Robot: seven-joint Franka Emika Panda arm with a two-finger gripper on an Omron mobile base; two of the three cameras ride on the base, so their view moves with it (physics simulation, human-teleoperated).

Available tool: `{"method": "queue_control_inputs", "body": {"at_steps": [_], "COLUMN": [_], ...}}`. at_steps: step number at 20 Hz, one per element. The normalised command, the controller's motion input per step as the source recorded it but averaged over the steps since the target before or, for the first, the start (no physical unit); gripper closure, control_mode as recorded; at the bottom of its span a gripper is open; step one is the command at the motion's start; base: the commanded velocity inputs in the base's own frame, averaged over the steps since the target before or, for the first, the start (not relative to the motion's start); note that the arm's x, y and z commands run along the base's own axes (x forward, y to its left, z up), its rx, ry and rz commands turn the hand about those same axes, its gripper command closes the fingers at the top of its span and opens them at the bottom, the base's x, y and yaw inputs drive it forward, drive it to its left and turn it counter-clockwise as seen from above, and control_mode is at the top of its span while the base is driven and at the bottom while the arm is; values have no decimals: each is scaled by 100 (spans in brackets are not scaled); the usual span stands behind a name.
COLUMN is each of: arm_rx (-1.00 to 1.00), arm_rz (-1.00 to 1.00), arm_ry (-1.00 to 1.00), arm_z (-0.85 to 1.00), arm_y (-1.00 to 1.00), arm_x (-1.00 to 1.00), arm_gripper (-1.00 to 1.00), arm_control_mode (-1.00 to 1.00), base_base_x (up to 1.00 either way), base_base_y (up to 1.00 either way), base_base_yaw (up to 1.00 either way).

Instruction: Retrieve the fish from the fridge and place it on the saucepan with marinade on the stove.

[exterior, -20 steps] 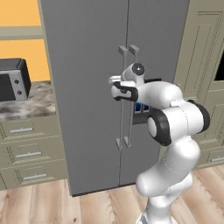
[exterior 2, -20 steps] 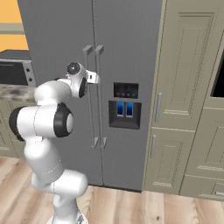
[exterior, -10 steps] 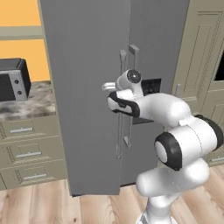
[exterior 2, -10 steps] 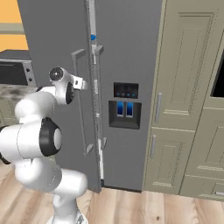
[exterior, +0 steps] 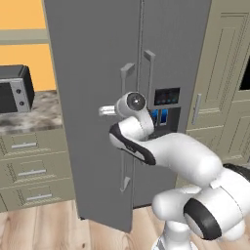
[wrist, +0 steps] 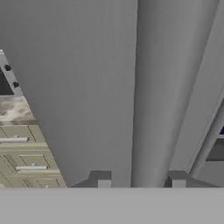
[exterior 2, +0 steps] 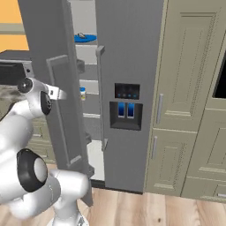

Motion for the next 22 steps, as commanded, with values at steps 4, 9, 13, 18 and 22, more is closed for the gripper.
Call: {"method": "queue_control_inputs", "body": {"at_steps": [4,9,13,18,22], "arm_rx": [0,0,4,12,13], "arm_rz": [-6,2,22,33,33], "arm_ry": [0,0,0,0,-1], "arm_z": [-4,0,10,18,20], "arm_y": [98,22,-24,-69,-60], "arm_x": [-100,-100,-100,-98,-26], "arm_gripper": [-100,-100,-100,-100,-100], "arm_control_mode": [-100,-100,-100,-100,-100], "base_base_x": [0,0,0,0,0], "base_base_y": [0,0,0,0,0], "base_base_yaw": [0,0,0,0,0]}}
